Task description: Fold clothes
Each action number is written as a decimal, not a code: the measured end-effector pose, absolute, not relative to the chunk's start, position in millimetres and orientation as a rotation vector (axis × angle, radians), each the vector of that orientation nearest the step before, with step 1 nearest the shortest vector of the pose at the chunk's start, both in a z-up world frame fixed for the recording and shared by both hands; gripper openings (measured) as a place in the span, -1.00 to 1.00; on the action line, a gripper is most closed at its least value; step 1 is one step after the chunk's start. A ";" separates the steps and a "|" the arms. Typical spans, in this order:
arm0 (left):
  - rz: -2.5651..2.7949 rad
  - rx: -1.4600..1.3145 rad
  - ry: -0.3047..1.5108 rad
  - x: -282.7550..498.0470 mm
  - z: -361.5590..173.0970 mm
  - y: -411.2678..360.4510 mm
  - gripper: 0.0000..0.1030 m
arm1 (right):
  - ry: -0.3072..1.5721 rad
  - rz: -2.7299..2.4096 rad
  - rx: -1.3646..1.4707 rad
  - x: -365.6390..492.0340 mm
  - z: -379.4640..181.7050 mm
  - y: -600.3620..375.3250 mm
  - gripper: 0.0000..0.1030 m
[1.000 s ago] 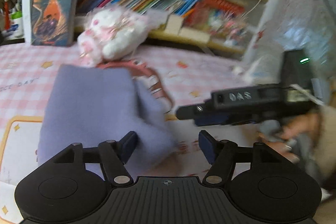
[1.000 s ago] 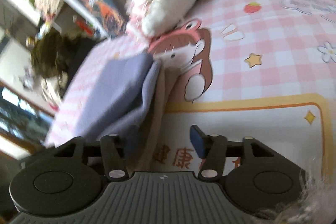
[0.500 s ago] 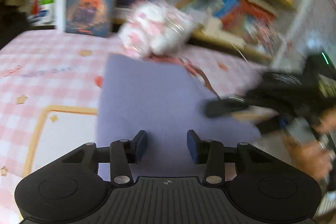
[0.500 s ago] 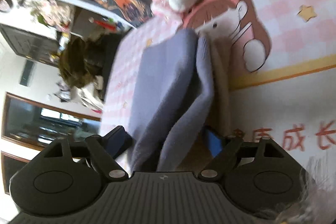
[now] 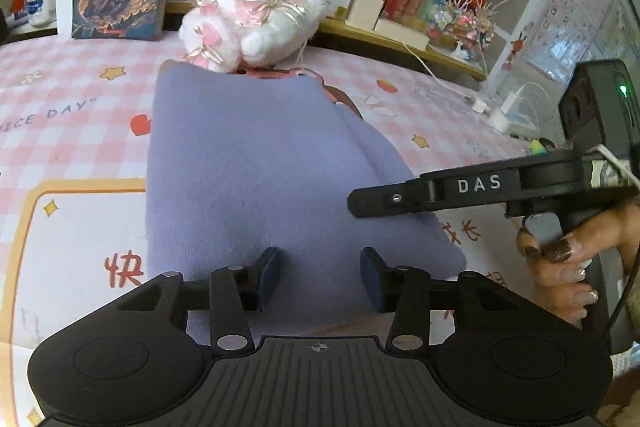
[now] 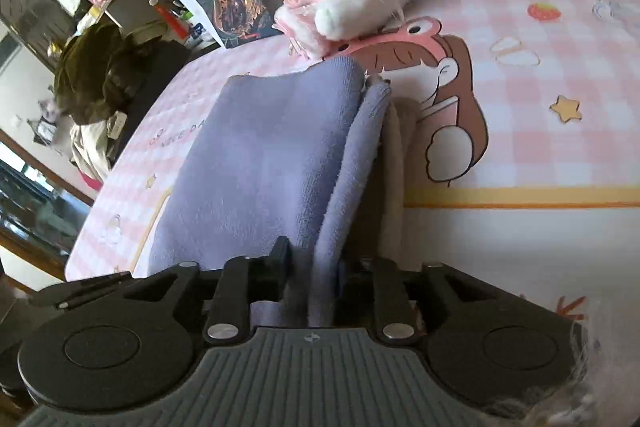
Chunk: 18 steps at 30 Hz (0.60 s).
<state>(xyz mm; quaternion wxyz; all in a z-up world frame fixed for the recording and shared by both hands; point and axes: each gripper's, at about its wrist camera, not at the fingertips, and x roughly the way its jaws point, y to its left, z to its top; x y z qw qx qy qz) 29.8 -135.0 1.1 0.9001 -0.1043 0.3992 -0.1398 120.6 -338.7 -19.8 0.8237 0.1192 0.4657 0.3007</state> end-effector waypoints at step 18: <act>-0.199 -0.325 0.786 39.4 -1.6 -96.1 -0.21 | 0.907 0.576 0.110 98.1 -6.6 -324.8 -0.73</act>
